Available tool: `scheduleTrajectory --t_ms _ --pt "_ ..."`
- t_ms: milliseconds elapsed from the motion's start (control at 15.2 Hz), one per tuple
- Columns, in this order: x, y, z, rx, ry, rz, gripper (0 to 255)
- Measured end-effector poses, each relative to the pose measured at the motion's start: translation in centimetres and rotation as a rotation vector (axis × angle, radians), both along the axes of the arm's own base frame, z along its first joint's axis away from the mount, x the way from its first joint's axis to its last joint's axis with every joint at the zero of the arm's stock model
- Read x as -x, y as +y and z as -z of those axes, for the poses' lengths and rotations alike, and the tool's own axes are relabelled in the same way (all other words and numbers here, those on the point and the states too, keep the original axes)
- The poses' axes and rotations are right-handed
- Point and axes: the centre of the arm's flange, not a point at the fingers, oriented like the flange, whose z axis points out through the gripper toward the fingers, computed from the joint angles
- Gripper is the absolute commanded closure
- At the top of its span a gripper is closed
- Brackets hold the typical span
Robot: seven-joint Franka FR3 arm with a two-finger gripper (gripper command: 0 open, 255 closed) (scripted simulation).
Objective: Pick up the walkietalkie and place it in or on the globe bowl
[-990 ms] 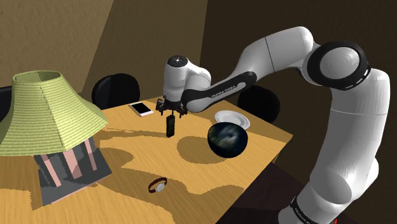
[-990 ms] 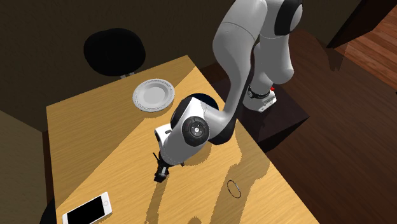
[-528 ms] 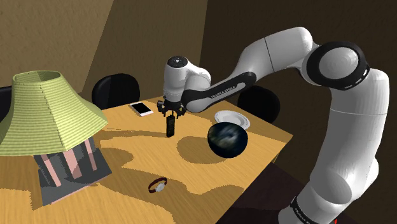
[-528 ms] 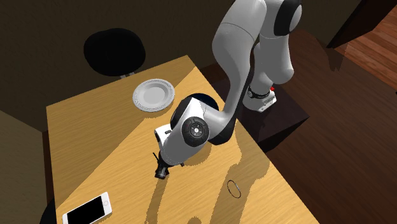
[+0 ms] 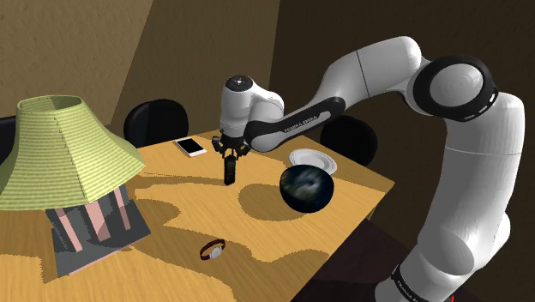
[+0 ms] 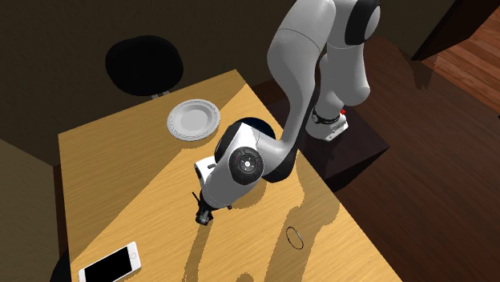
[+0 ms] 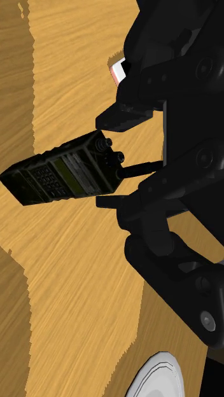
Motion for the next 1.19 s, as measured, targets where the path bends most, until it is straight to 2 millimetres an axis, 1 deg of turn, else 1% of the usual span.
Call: scheduleTrajectory --t_ms 132,396,1188 --pt "0.0 0.0 -0.2 0.000 0.001 0.000 255" --pt "-0.1 -0.1 -1.9 0.000 0.001 0.000 255" --pt "-0.1 0.0 -8.4 0.000 0.001 0.000 255"
